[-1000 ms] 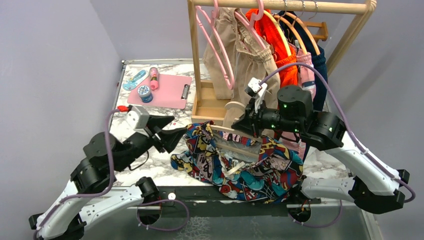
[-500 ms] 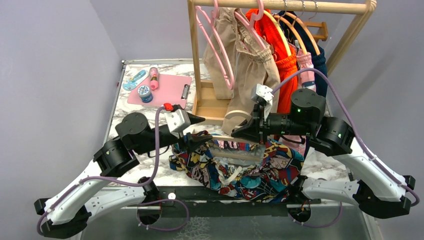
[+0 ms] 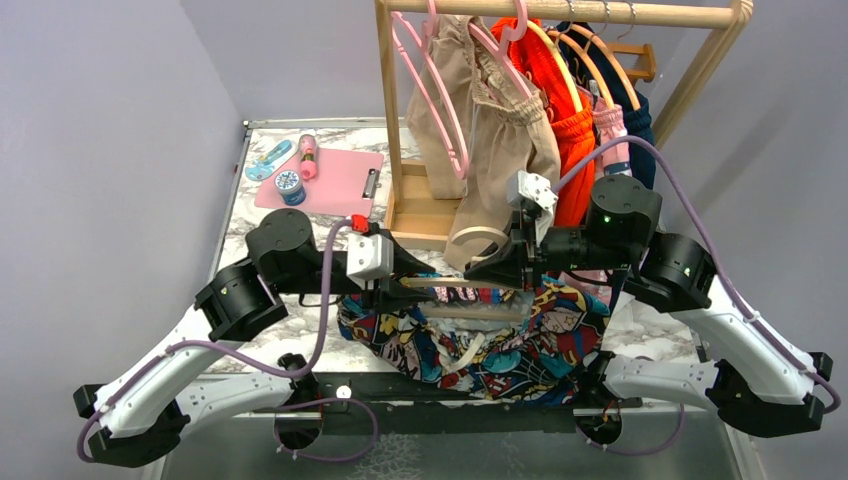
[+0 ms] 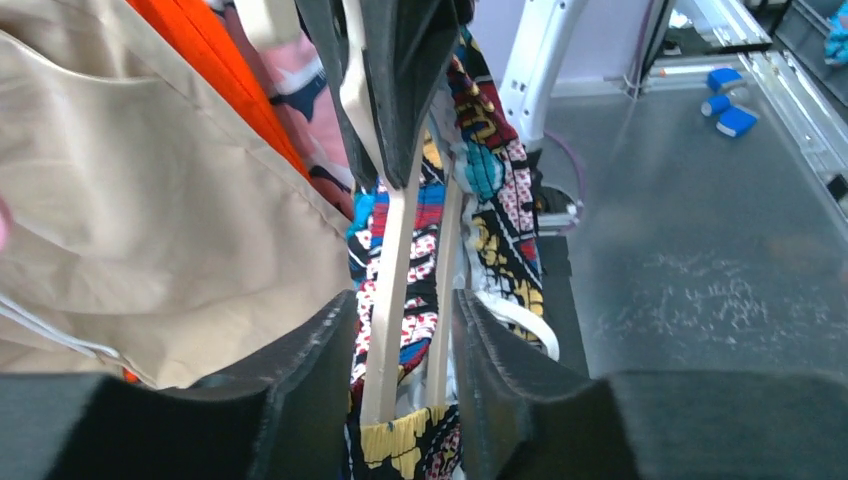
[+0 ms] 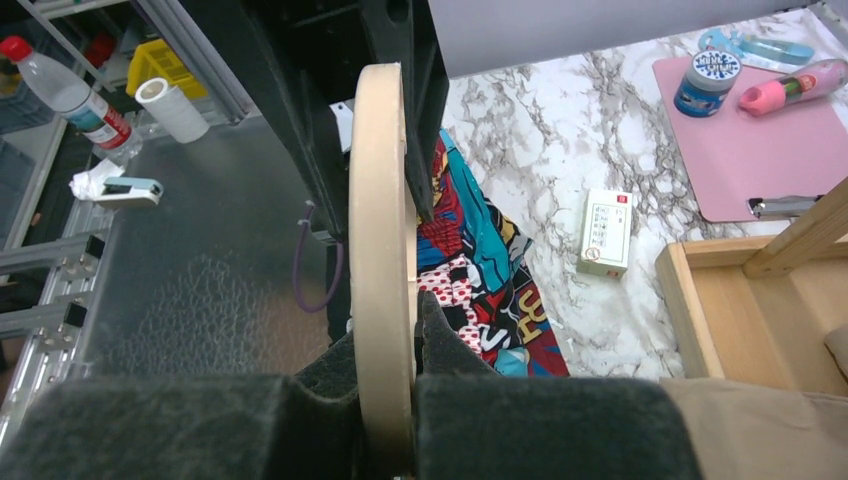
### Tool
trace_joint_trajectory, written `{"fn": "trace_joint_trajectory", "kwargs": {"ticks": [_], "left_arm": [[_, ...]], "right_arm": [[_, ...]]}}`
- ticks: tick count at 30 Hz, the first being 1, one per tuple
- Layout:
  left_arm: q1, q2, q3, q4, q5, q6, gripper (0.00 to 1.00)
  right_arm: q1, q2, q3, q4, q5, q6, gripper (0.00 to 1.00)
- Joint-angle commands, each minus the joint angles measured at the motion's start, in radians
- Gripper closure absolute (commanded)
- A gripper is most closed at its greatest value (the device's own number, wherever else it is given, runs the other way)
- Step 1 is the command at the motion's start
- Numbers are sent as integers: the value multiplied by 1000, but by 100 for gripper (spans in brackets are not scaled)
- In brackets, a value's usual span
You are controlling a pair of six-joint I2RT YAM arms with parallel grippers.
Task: Place the shorts on the hanger
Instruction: Hang the shorts on the hanger.
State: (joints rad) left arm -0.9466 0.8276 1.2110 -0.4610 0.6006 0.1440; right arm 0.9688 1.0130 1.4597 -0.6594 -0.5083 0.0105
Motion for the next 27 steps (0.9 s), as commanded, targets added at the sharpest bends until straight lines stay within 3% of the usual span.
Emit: {"fn": "trace_joint_trajectory", "kwargs": {"ticks": [1, 4, 13, 17, 20, 22, 26, 27], "left_arm": [[-1, 25, 15, -118, 36, 30, 61], [-1, -10, -20, -119, -28, 55, 65], [-2, -80, 16, -153, -157, 67, 91], [-1, -71, 91, -157, -146, 27, 92], [-1, -52, 136, -156, -114, -14, 79], [-1, -49, 137, -156, -92, -29, 66], [-1, -57, 121, -139, -84, -32, 28], [-1, -57, 119, -122, -83, -37, 8]], "right_arm": [[4, -20, 46, 50, -42, -10, 99], [3, -24, 54, 40, -34, -16, 99], [4, -55, 95, 31, -5, -23, 99], [4, -59, 125, 51, -17, -16, 99], [4, -64, 129, 75, -25, -11, 99], [3, -69, 109, 87, -21, -10, 99], [4, -71, 50, 92, -18, -11, 99], [4, -69, 43, 93, -20, -10, 99]]}}
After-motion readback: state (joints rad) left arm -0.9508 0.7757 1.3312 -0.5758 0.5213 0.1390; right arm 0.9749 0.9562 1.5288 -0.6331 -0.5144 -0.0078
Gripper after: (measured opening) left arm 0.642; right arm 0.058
